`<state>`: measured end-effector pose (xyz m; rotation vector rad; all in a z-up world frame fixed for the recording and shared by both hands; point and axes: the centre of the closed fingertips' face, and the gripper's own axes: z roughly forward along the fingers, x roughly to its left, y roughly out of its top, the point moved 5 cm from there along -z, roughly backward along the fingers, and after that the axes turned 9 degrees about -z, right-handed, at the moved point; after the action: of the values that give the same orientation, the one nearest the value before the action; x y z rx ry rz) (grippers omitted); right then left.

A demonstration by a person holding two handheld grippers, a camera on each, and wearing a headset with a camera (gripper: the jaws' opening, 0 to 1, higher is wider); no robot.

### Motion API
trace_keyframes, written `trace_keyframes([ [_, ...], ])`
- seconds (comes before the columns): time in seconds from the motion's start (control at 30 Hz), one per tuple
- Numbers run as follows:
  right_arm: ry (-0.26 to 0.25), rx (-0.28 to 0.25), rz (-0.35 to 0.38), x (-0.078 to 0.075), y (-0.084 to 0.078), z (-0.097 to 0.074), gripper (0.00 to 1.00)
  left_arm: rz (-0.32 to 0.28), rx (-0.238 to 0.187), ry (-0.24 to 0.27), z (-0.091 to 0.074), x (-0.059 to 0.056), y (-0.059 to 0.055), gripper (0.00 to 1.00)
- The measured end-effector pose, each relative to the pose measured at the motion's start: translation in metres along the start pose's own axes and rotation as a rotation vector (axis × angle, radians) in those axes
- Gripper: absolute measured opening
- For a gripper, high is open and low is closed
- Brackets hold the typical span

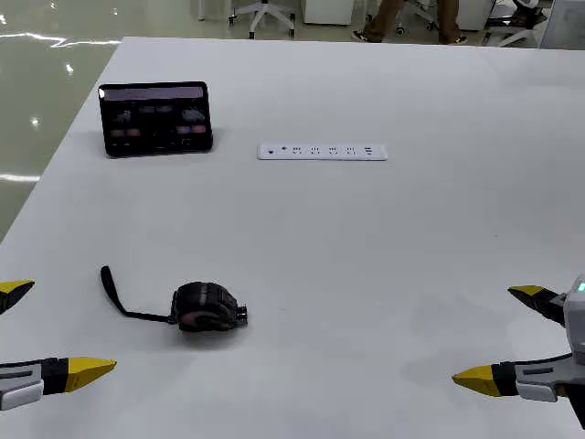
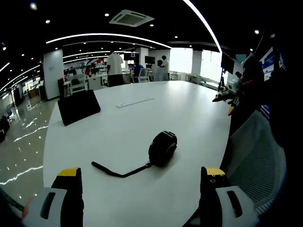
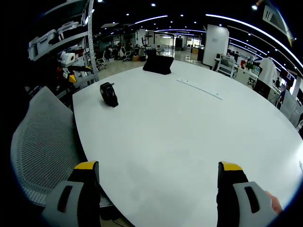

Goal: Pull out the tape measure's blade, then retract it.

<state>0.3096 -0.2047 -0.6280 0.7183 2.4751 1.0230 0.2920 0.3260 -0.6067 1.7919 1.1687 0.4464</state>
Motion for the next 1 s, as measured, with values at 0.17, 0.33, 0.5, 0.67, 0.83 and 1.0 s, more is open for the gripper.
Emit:
trace_keyframes([
  [0.17,0.001,0.006,0.006,0.0011,-0.0034,-0.0007,1.00,0.000,0.007,-0.006,0.0018,-0.0007,-0.0013,1.00],
  [0.33,0.006,0.010,0.004,0.0056,-0.0052,0.0006,0.99,0.000,0.001,-0.007,0.0008,0.0008,0.0001,1.00],
  [0.5,0.000,0.002,-0.001,0.0076,-0.0028,0.0010,1.00,-0.004,0.004,-0.011,-0.0004,0.0017,-0.0016,1.00],
  [0.67,-0.003,-0.008,0.001,0.0077,-0.0005,0.0019,1.00,-0.015,0.000,-0.016,-0.0030,0.0029,-0.0035,1.00],
  [0.83,-0.002,-0.009,0.005,0.0083,0.0001,0.0025,1.00,-0.005,-0.021,-0.021,-0.0036,0.0015,-0.0020,1.00],
  [1.0,-0.003,-0.002,-0.002,0.0076,-0.0016,0.0013,1.00,-0.003,-0.003,-0.019,-0.0027,0.0009,-0.0037,1.00],
])
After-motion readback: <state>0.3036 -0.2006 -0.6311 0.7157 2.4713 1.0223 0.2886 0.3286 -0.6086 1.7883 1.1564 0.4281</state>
